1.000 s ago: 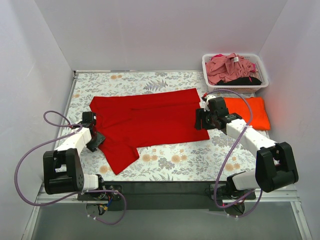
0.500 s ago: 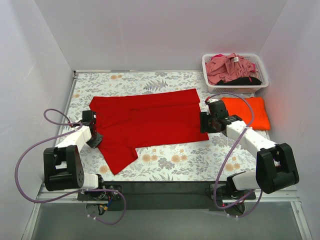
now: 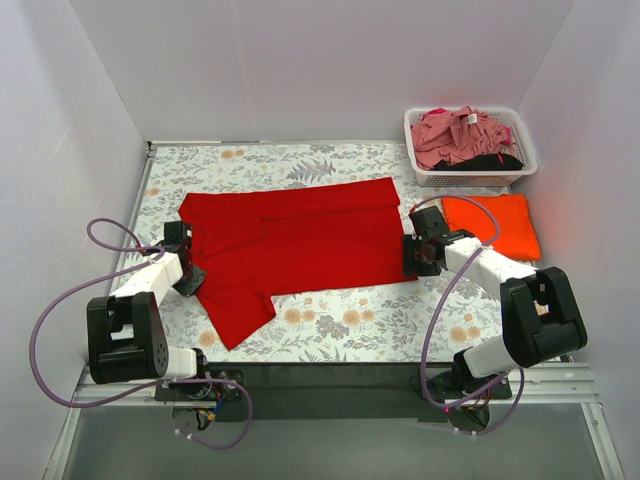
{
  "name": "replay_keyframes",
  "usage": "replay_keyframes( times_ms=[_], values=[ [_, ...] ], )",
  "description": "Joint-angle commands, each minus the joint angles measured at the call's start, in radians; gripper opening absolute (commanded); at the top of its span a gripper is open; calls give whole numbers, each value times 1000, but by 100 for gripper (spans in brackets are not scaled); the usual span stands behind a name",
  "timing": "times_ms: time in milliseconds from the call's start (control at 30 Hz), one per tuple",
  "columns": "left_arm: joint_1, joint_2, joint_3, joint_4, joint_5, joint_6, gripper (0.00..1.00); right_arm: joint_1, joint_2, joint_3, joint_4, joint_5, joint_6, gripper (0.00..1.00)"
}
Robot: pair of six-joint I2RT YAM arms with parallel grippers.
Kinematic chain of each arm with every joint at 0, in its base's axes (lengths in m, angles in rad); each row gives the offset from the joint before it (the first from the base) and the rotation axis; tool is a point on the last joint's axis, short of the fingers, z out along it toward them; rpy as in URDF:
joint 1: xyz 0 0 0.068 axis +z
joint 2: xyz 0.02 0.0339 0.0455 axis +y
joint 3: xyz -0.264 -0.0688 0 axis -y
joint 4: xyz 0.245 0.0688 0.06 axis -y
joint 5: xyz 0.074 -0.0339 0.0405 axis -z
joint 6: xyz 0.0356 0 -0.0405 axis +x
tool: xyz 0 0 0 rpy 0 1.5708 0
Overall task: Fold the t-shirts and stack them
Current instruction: Fold the tshirt
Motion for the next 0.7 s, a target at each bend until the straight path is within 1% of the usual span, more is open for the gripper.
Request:
replay_keyframes(
  times_ms=[0,233,333,367,433,467,533,567,667],
  values=[
    [6,1,-33,-1,26,-5,0,-8,18,39,-6,15,18,51],
    [6,-5,-30,-3,19,-8,0,-8,56,-1,6,30,18,43],
    [6,-16,-31,-7,15,-9,0,-8,64,-24,12,30,14,37],
    [6,-22,-31,-7,13,-12,0,-8,69,-32,14,29,12,32],
    [6,-32,-31,-9,7,-15,0,-12,75,-35,18,33,3,26],
    [6,-37,-30,-10,4,-15,0,-12,76,-35,17,35,0,18],
    [6,-48,-27,-18,-2,-28,0,-15,72,-32,15,35,-9,10],
    [6,-55,-27,-23,0,-29,0,-15,67,-29,12,35,-9,2],
    [6,-81,-14,-39,4,-37,0,-15,46,-3,-18,49,-22,1]
  ],
)
